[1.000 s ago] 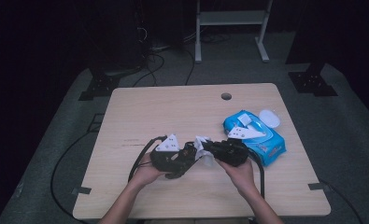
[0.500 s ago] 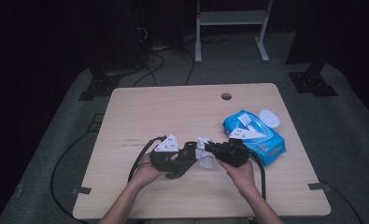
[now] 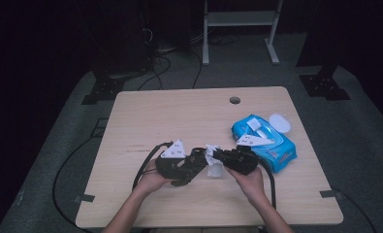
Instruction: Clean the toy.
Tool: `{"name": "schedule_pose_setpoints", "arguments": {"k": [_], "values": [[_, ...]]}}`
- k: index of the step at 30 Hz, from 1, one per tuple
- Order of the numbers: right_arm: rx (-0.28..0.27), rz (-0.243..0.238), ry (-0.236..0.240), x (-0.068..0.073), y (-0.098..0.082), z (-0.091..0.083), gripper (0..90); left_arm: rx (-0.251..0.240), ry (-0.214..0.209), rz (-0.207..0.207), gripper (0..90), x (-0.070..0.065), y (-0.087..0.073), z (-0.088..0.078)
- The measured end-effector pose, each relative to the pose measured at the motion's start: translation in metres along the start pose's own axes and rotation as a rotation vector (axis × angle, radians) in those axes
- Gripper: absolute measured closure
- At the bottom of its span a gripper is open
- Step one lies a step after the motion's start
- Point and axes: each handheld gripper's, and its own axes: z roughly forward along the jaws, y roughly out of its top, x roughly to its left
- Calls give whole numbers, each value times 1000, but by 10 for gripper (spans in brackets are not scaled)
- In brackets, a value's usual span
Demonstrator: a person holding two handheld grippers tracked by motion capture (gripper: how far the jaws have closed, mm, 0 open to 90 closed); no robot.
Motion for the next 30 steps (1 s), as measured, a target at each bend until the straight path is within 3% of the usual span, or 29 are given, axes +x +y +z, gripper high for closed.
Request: {"name": "schedule_pose_setpoints", "arguments": {"k": [6,12,15,21,27,30], "values": [[-44,-39,25,11,11,-5,846,-12,-10,-2,569,-1,1,1],[3,4,0,-1,-3,1,844,4,3,-2,569,1,-1,0],[7,-21,-11,3,0,0,845,5,1,-7,569,1,-3,2],[-26,-50,20,11,7,-4,845,11,10,-10,569,3,-5,4],[27,-17,-11,0,-5,1,845,13,12,-16,570,4,-6,3],[9,-28,0,6,-1,-1,845,22,18,-5,569,3,-5,4]]}}
